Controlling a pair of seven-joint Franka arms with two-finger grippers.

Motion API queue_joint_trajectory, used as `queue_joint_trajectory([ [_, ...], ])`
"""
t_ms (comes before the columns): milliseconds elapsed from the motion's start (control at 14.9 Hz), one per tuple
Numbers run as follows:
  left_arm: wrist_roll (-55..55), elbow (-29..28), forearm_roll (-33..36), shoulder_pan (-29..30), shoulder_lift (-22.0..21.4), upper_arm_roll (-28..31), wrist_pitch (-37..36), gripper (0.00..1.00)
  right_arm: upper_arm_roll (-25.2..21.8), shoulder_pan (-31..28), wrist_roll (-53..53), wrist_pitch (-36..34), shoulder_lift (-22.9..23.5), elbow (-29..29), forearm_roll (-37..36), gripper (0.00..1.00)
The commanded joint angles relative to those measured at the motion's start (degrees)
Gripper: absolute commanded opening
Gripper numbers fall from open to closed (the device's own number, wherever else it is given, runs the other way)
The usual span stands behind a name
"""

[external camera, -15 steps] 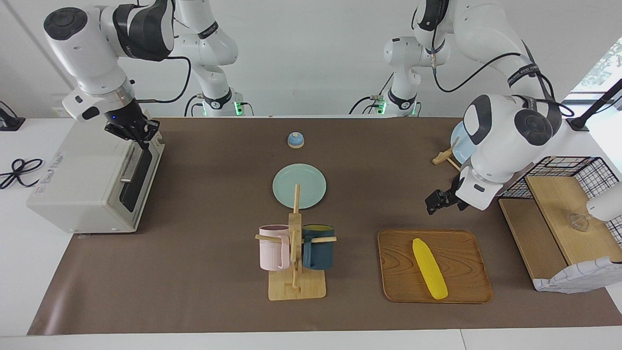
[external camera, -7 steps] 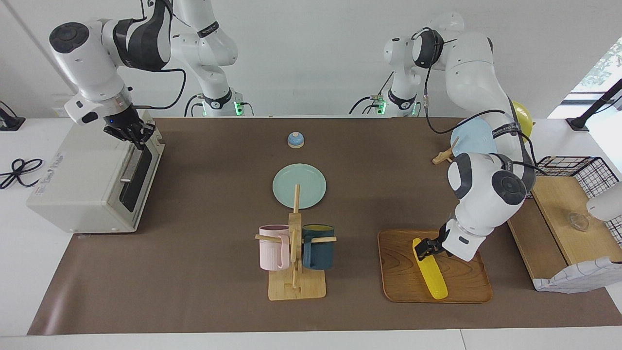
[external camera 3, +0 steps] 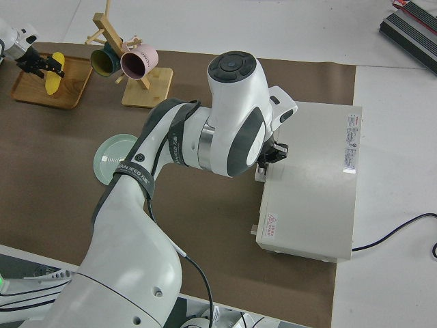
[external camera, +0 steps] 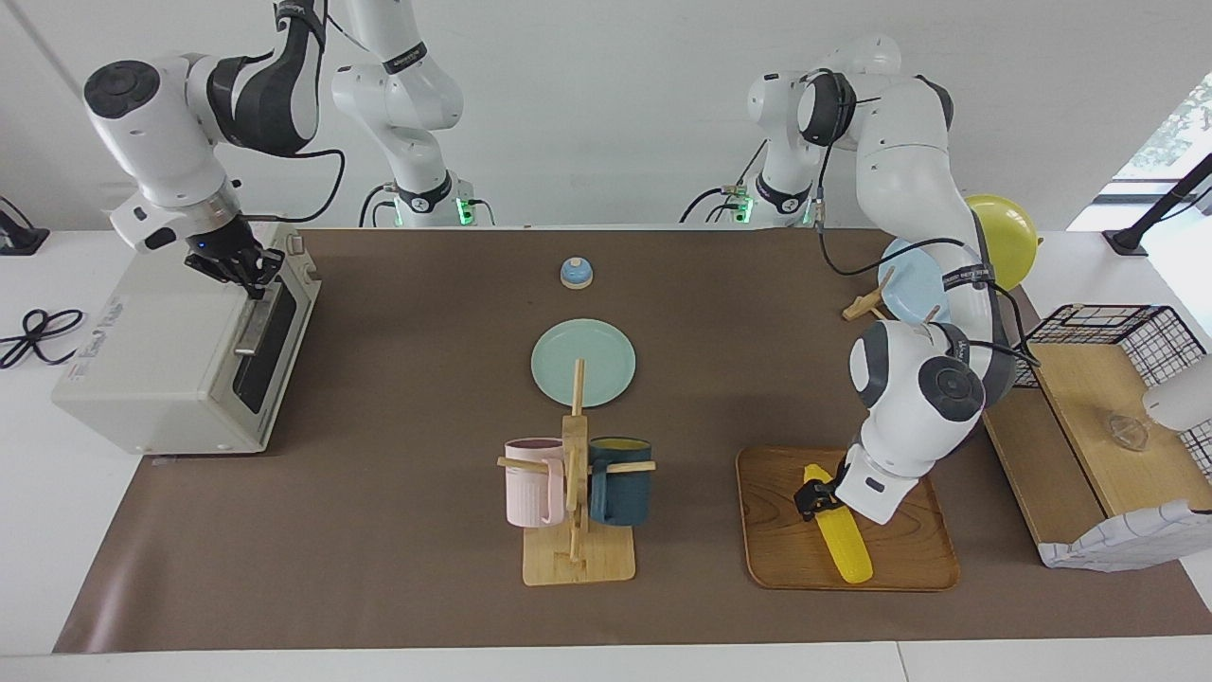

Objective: Put corn in oven
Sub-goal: 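Grasp the yellow corn with the left gripper and lift it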

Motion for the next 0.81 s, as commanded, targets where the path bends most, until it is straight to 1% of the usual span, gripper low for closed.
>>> queue_joint_trajectory([
  [0, 0.6, 1.3, 1.7, -0.1, 0.9, 0.2, 0.6, 0.66, 0.4, -0.6, -1.0, 1.4, -0.6, -1.6, -0.8, 0.00],
  [201, 0.6, 1.2, 1.6, -0.1, 0.9, 0.2, 0.8, 0.15, 0.3, -1.5, -1.3, 1.5, -0.4, -2.1, -0.8, 0.00],
  [268, 0.6, 1.2, 1.6, -0.2, 0.9, 0.2, 0.9, 0.00, 0.4, -1.5, -1.5, 1.4, -0.1, -2.2, -0.8, 0.00],
  [403, 0.6, 1.2, 1.4, -0.2, 0.8, 0.2, 0.1, 0.00, 0.4, -1.4, -1.6, 1.4, 0.4, -2.8, -0.8, 0.00],
  [537, 0.4, 1.2, 0.9, -0.3, -0.9, 0.1, -0.9, 0.00, 0.5, -0.4, -1.0, 1.7, 1.1, -3.1, -0.7, 0.00],
  [604, 0.2, 0.1, 0.1, -0.4, -3.0, 0.1, -3.1, 0.00, 0.6, 0.6, -0.7, 3.4, 2.4, -3.2, -0.5, 0.00],
  [738, -0.4, -1.7, -1.9, -1.0, -7.6, 0.2, -8.5, 0.00, 0.6, 5.1, 2.7, 7.1, 4.6, -4.1, -0.3, 0.00],
])
